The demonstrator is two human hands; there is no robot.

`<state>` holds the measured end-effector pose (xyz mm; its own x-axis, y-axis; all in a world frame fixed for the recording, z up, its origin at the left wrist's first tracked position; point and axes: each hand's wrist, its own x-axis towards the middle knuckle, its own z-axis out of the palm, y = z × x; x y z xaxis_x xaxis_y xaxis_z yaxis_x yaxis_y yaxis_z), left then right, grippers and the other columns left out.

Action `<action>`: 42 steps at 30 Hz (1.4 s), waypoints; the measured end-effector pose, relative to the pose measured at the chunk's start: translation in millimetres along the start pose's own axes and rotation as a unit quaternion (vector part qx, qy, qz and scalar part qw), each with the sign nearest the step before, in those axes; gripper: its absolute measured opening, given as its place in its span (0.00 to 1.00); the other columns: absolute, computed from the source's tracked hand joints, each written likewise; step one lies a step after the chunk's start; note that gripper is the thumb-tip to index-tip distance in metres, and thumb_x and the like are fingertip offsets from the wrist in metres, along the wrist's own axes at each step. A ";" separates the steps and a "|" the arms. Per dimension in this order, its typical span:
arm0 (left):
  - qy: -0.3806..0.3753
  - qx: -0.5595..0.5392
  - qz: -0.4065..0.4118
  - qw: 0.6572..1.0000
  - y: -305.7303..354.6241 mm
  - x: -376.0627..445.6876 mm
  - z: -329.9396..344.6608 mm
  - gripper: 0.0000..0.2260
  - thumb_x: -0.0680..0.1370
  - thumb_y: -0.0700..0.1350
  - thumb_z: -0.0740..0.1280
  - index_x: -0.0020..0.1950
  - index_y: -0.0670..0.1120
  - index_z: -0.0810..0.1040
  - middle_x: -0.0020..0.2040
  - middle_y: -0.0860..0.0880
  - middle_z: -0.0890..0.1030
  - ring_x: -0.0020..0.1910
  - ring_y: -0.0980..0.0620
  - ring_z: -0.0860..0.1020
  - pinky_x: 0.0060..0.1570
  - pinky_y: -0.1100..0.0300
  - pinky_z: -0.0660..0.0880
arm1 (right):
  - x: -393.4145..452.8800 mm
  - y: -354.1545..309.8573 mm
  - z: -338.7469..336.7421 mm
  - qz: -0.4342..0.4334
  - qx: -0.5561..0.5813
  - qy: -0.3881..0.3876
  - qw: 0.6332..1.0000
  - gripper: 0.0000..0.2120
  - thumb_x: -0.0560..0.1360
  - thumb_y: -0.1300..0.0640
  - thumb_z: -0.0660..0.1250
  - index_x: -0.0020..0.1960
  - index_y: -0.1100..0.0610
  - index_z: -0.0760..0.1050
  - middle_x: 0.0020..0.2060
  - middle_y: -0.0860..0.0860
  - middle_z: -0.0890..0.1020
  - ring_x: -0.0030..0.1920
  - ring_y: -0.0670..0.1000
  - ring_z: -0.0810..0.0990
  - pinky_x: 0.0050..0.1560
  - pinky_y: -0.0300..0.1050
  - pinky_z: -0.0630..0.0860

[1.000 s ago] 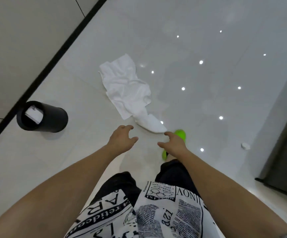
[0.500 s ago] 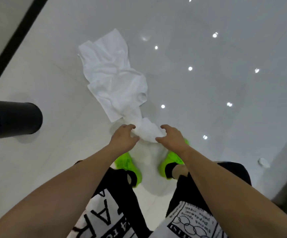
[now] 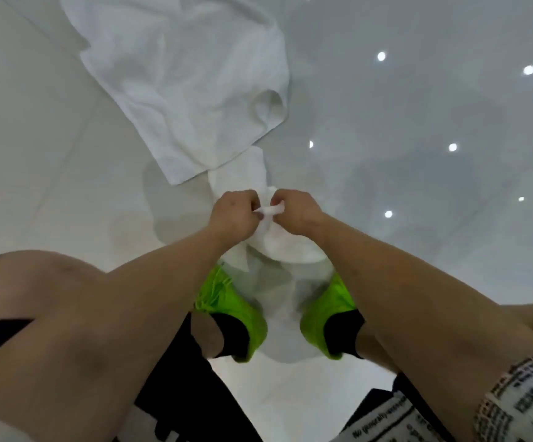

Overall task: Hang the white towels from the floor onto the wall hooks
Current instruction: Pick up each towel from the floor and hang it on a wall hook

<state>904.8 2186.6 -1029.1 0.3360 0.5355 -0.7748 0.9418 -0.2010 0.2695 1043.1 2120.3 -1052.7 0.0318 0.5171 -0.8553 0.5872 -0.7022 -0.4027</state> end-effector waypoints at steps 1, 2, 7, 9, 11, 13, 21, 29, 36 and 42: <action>-0.005 0.000 0.007 1.000 5.8 -20.2 -8.4 0.05 0.75 0.48 0.70 0.46 0.48 0.79 0.41 0.49 0.79 0.47 0.44 0.78 0.40 0.58 0.66 | -23.5 -0.8 -2.3 0.004 0.013 0.014 1.000 0.10 0.75 0.56 0.69 0.56 0.52 0.77 0.51 0.51 0.81 0.53 0.54 0.79 0.45 0.43 0.69; -0.011 0.002 0.014 1.000 14.1 -43.7 -21.1 0.05 0.74 0.48 0.71 0.46 0.48 0.80 0.41 0.49 0.80 0.46 0.44 0.78 0.40 0.57 0.67 | -51.5 -3.5 -7.4 0.002 0.030 0.030 0.999 0.10 0.73 0.55 0.71 0.53 0.54 0.78 0.49 0.51 0.82 0.51 0.54 0.79 0.44 0.43 0.68; 0.005 0.007 0.053 0.999 86.0 -167.4 -119.5 0.05 0.74 0.47 0.71 0.46 0.46 0.80 0.43 0.46 0.83 0.46 0.44 0.77 0.41 0.56 0.70 | -214.6 -47.3 -69.5 0.030 0.140 0.110 0.984 0.10 0.68 0.53 0.76 0.47 0.52 0.79 0.43 0.48 0.82 0.43 0.49 0.78 0.41 0.41 0.68; 0.020 0.022 0.081 0.996 121.8 -215.7 -171.0 0.05 0.75 0.48 0.70 0.45 0.47 0.79 0.42 0.47 0.82 0.45 0.45 0.77 0.39 0.57 0.66 | -278.1 -76.1 -108.9 0.016 0.164 0.153 0.974 0.09 0.68 0.55 0.76 0.44 0.51 0.77 0.39 0.46 0.80 0.42 0.50 0.78 0.41 0.44 0.72; 0.040 0.020 0.101 0.994 155.0 -263.3 -224.1 0.03 0.75 0.47 0.69 0.44 0.48 0.78 0.40 0.49 0.80 0.44 0.46 0.76 0.39 0.58 0.65 | -341.3 -106.4 -150.7 -0.009 0.182 0.216 0.959 0.08 0.68 0.58 0.73 0.43 0.50 0.76 0.35 0.45 0.79 0.39 0.50 0.79 0.40 0.46 0.75; 0.056 0.012 0.118 0.991 188.1 -306.3 -277.8 0.03 0.75 0.47 0.69 0.43 0.51 0.76 0.39 0.50 0.78 0.45 0.46 0.76 0.39 0.58 0.65 | -403.0 -135.7 -195.7 -0.038 0.179 0.284 0.941 0.07 0.68 0.60 0.70 0.43 0.49 0.76 0.30 0.45 0.78 0.35 0.49 0.78 0.37 0.45 0.74; 0.057 0.072 0.285 0.954 307.2 -453.1 -454.6 0.04 0.75 0.49 0.73 0.49 0.52 0.84 0.49 0.54 0.83 0.52 0.52 0.79 0.51 0.60 0.75 | -618.5 -211.4 -309.6 -0.007 -0.157 0.366 0.917 0.03 0.73 0.53 0.64 0.45 0.50 0.77 0.37 0.50 0.75 0.41 0.55 0.77 0.35 0.44 0.64; 0.050 0.160 0.516 0.840 382.6 -612.2 -461.3 0.04 0.76 0.48 0.70 0.48 0.49 0.82 0.45 0.52 0.81 0.48 0.52 0.77 0.42 0.62 0.72 | -802.1 -219.1 -265.3 0.161 -0.095 0.560 0.807 0.10 0.78 0.48 0.63 0.43 0.52 0.76 0.38 0.51 0.76 0.38 0.54 0.74 0.36 0.44 0.67; 0.017 0.087 0.668 0.739 402.8 -752.5 -387.3 0.05 0.73 0.49 0.70 0.47 0.55 0.78 0.48 0.56 0.81 0.46 0.54 0.79 0.47 0.59 0.77 | -948.2 -196.9 -173.3 0.080 0.267 0.719 0.637 0.14 0.72 0.53 0.70 0.31 0.58 0.74 0.27 0.49 0.73 0.30 0.48 0.71 0.34 0.43 0.69; -0.039 0.027 0.720 0.692 417.2 -878.2 -278.0 0.03 0.72 0.52 0.75 0.39 0.58 0.82 0.36 0.60 0.83 0.41 0.62 0.81 0.44 0.64 0.77 | -1054.4 -152.4 -55.3 0.006 0.327 0.821 0.468 0.18 0.75 0.52 0.71 0.40 0.68 0.78 0.37 0.64 0.79 0.36 0.50 0.75 0.41 0.52 0.76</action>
<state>1005.8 1860.4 -77.3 0.9226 -0.2976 0.2455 -0.3713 -0.5117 0.7748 964.8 1709.0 -71.5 0.9261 -0.1860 0.3282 0.2231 -0.4313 -0.8742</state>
